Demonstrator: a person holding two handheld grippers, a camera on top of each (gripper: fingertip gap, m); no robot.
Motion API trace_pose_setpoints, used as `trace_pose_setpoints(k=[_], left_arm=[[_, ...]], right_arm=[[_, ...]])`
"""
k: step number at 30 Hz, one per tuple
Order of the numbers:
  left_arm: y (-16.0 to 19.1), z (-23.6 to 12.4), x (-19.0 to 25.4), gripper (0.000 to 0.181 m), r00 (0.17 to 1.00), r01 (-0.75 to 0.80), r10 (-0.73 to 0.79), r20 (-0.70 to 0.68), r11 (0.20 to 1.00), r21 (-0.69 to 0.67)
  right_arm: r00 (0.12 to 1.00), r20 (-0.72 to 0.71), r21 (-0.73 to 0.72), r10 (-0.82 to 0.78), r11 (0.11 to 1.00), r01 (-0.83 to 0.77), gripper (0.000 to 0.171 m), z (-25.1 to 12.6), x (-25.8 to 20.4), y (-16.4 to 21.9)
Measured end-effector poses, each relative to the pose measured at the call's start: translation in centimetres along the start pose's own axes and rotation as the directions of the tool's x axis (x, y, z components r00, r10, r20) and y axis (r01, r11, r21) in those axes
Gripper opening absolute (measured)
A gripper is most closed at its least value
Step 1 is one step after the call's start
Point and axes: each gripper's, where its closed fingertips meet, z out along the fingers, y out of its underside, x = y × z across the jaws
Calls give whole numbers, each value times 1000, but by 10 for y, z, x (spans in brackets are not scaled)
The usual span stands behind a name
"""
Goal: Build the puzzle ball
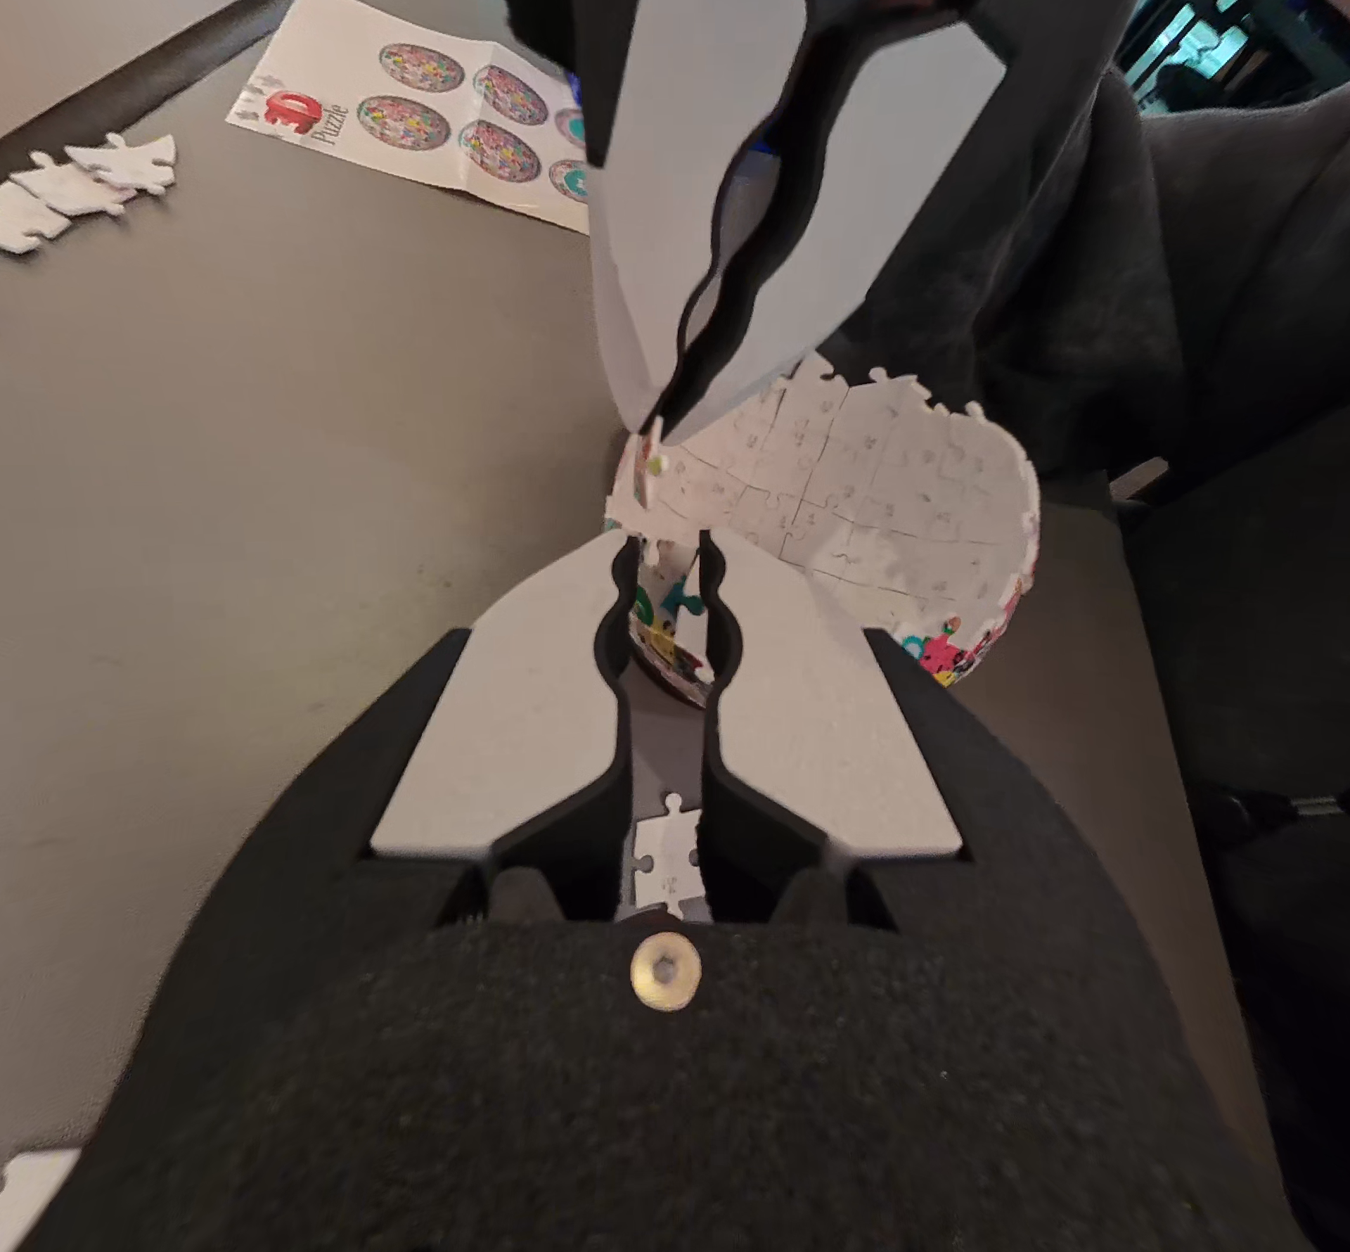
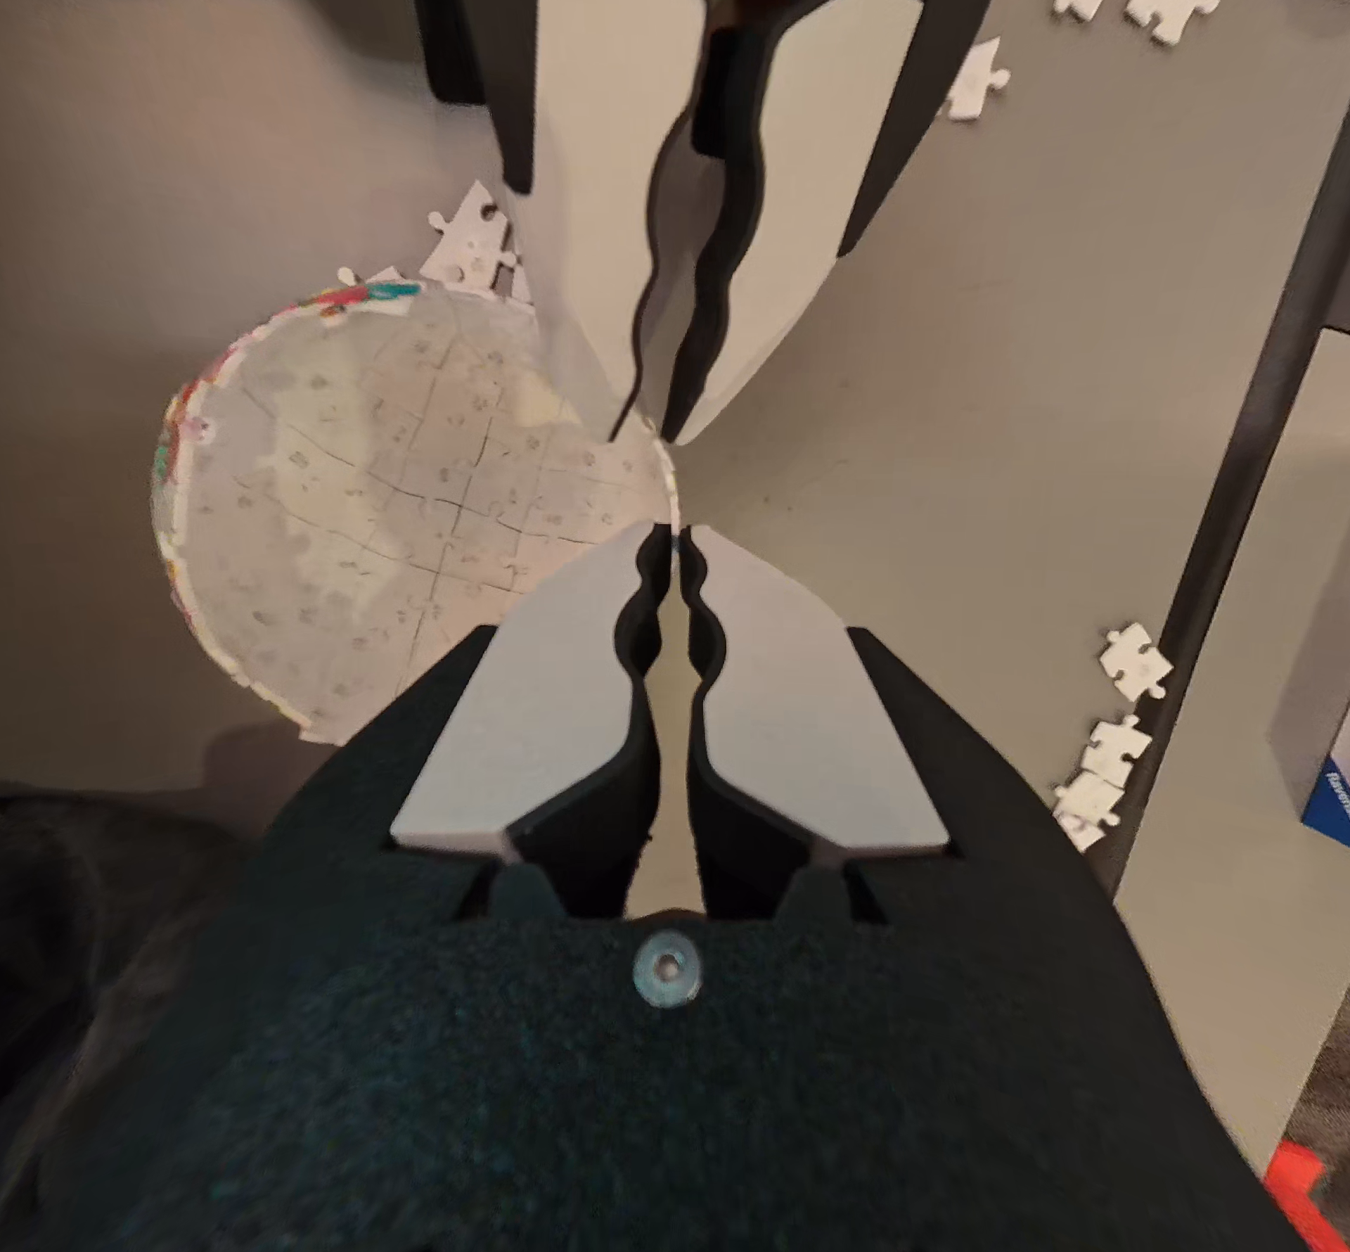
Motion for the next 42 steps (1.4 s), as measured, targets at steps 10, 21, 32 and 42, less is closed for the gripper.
trace_pose_setpoints(k=[10, 21, 32, 42], left_arm=[[10, 2, -6, 12, 996, 76, -76, -53, 997, -2], [12, 5, -6, 15, 995, 84, -84, -56, 996, -8], [6, -14, -30, 19, 968, 224, -208, -141, 969, 108], [-9, -3, -17, 22, 980, 139, -123, -154, 985, 99]], right_arm=[[997, -23, -120, 72, 990, -74, 2, 15, 0, 11], [996, -32, -160, 83, 983, -88, 2, 24, 1, 15], [994, 12, -136, 112, 985, -109, 2, 28, 0, 14], [989, 93, -1, 117, 993, -118, 2, 13, 4, 8]])
